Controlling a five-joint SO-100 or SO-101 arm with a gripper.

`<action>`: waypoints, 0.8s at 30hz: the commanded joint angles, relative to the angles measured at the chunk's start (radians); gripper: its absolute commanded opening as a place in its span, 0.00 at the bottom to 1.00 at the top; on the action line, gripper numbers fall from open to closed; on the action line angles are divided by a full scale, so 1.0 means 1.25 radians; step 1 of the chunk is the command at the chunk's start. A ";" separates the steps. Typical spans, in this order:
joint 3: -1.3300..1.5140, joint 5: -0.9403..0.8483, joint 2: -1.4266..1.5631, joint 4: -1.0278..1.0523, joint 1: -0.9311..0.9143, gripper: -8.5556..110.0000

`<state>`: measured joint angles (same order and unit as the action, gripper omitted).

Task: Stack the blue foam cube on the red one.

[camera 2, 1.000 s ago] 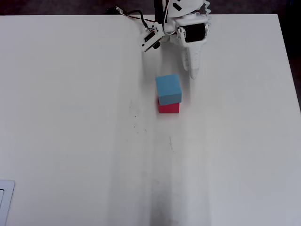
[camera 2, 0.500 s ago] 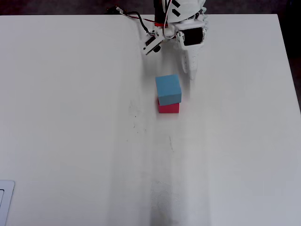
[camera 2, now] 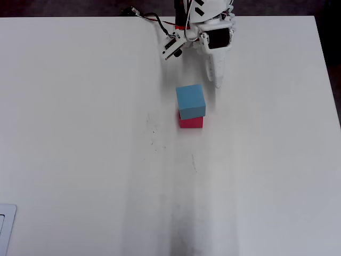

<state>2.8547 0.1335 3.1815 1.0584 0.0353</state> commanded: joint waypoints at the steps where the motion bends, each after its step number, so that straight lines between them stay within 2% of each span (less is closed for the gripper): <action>1: -0.005 0.006 0.001 -0.001 0.001 0.22; 6: -0.005 0.006 0.001 -0.001 0.001 0.26; 24: -0.004 0.006 0.001 -0.001 0.001 0.26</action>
<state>2.8547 0.1335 3.1830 1.0584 0.0353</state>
